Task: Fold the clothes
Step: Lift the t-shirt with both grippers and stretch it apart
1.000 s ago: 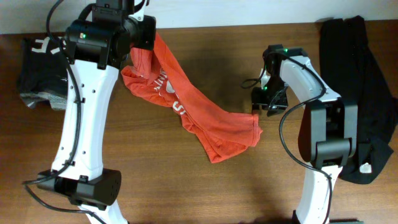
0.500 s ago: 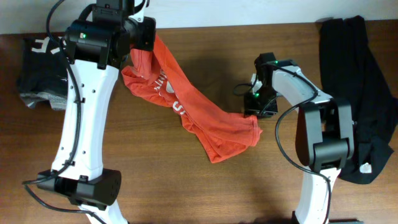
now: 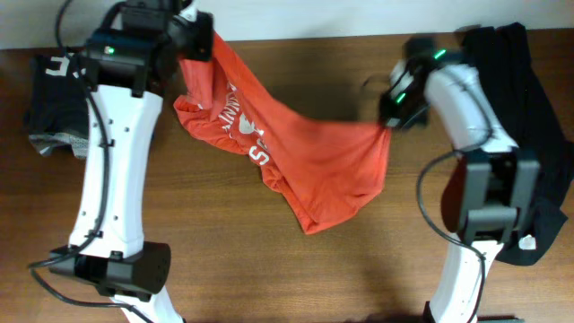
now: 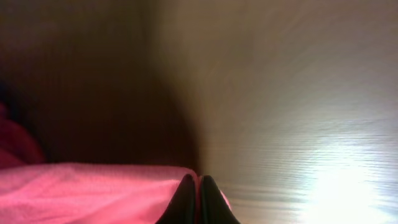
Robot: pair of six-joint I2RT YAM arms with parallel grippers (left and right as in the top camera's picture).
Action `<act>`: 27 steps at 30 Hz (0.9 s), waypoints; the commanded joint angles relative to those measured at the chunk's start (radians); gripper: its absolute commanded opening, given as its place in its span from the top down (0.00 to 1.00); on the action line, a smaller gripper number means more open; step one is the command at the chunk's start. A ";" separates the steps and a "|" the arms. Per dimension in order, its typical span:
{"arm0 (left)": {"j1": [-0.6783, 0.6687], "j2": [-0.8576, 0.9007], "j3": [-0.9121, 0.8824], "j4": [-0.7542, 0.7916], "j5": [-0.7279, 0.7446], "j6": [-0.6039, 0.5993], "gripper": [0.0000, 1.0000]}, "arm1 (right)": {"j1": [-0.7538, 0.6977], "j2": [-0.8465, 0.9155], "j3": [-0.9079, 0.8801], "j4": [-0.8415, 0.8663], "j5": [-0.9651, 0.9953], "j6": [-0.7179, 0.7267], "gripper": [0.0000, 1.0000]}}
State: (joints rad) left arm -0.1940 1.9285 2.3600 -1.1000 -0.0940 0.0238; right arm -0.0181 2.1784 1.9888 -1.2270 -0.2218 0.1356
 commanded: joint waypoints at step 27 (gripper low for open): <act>0.084 -0.357 0.307 -0.129 -0.003 0.061 1.00 | -0.359 -0.405 1.146 -0.471 0.047 -0.106 0.96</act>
State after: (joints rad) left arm -0.1131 1.6501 2.6434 -1.2171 -0.0864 0.0685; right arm -0.3592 1.8412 3.1176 -1.6917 -0.2123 0.0444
